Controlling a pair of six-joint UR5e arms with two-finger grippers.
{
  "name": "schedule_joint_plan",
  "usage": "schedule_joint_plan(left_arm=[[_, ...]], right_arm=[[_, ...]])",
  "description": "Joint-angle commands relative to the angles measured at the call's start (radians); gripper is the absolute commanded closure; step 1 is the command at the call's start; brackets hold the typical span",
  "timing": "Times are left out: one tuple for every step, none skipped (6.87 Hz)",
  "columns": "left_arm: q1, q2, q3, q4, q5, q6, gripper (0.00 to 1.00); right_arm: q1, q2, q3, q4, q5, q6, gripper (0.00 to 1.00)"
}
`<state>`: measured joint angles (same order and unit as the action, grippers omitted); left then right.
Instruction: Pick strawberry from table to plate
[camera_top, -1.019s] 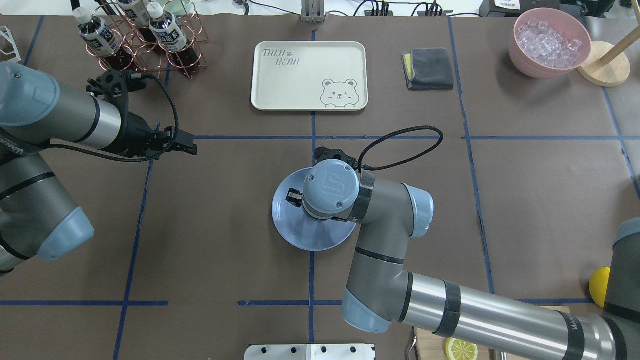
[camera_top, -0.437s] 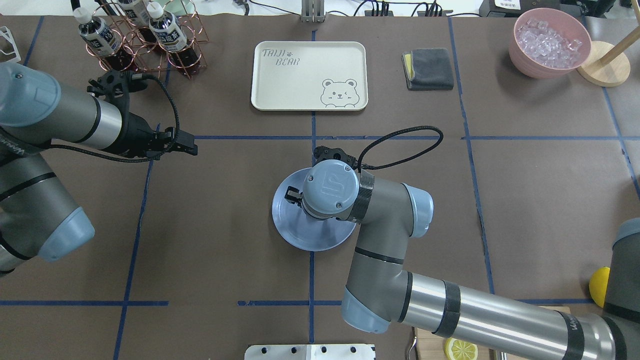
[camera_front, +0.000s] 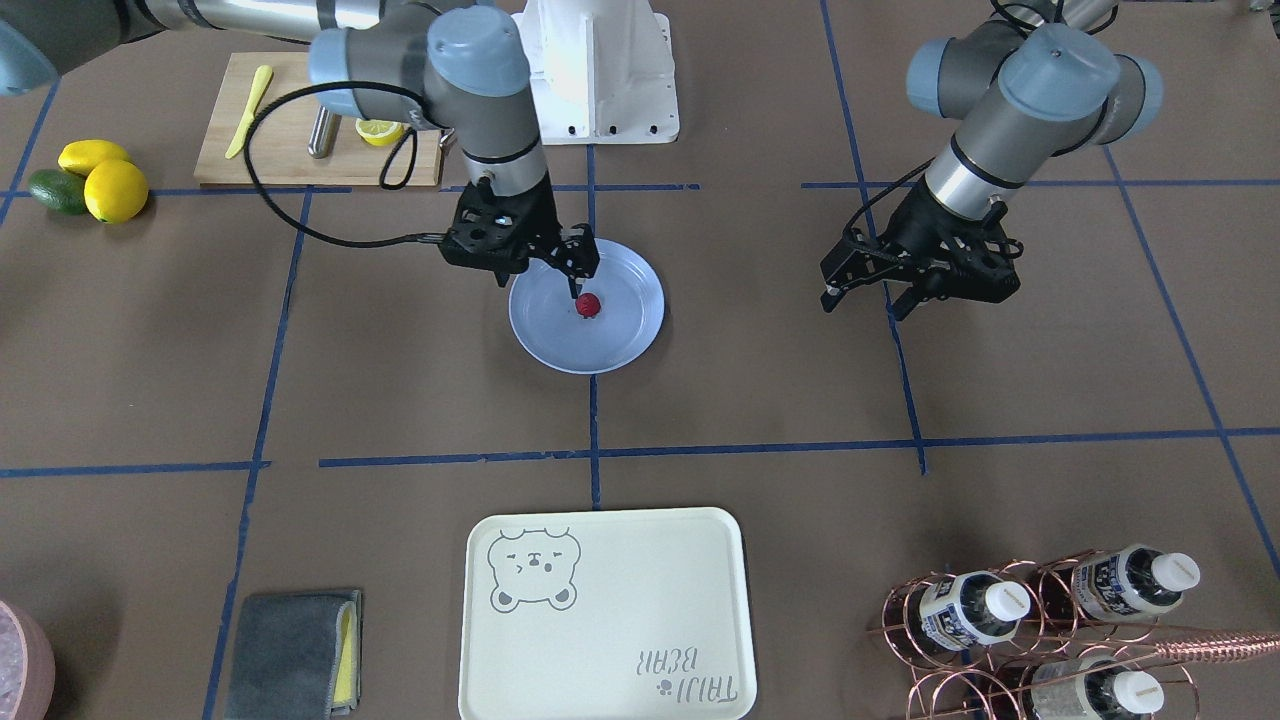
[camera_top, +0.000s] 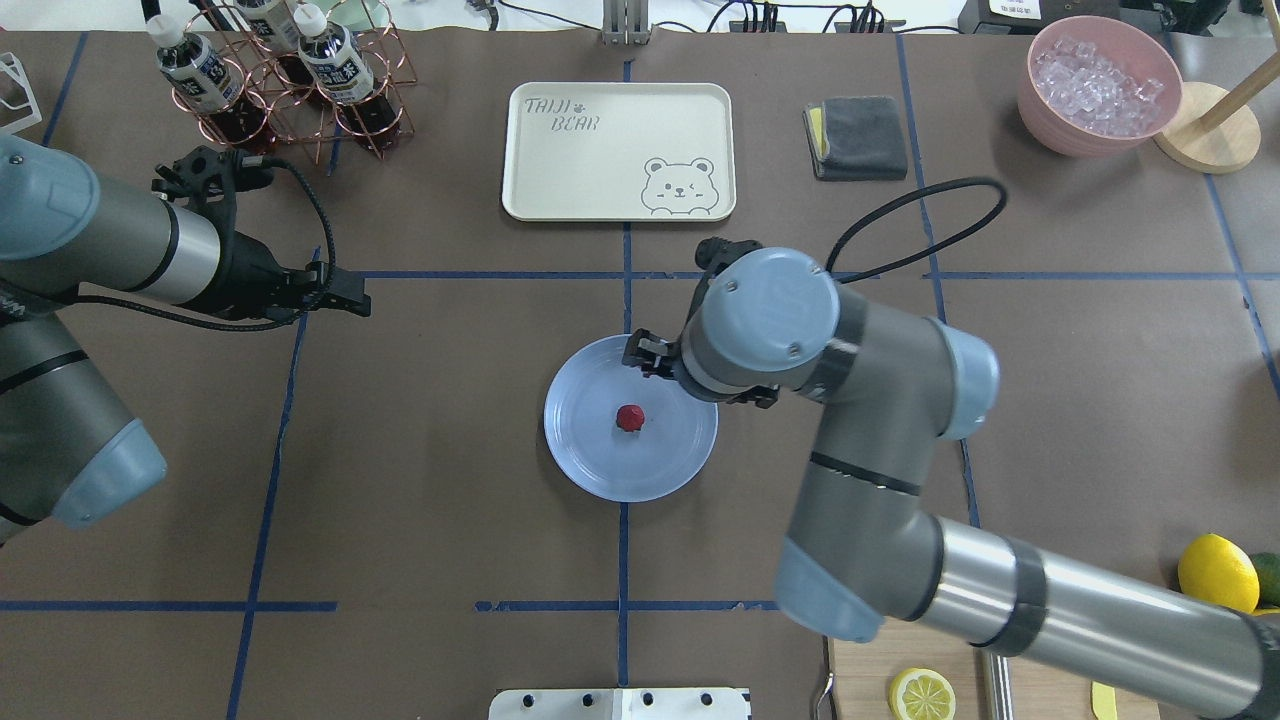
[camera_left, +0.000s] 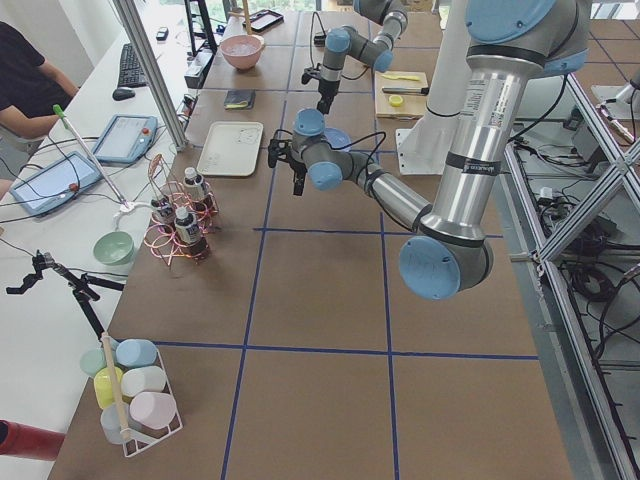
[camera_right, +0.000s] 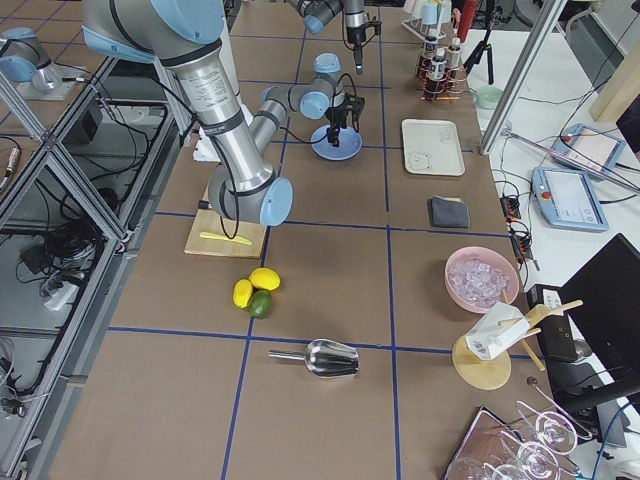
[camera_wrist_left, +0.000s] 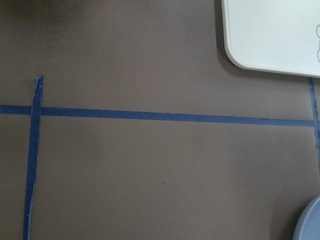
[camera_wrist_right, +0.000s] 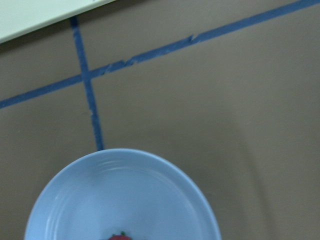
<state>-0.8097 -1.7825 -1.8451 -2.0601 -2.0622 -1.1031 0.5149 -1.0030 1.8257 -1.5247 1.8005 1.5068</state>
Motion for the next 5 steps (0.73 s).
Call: schedule_joint_plan(left_arm=[[-0.119, 0.186, -0.09, -0.002, -0.001, 0.252, 0.0], [-0.191, 0.245, -0.11, -0.002, -0.01, 0.382, 0.0], [-0.259, 0.279, -0.112, -0.002, -0.013, 0.484, 0.0], [-0.337, 0.325, -0.114, -0.002, -0.016, 0.606, 0.0], [-0.442, 0.378, -0.111, 0.0, -0.065, 0.793, 0.0]], right_arm=[[0.205, -0.241, 0.167, -0.011, 0.187, -0.257, 0.0], [0.309, -0.335, 0.178, -0.006, 0.239, -0.434, 0.0], [0.423, -0.394, 0.178, -0.017, 0.293, -0.615, 0.0], [0.541, -0.464, 0.172, -0.018, 0.353, -0.775, 0.0], [0.642, -0.538, 0.161, -0.022, 0.362, -0.942, 0.0]])
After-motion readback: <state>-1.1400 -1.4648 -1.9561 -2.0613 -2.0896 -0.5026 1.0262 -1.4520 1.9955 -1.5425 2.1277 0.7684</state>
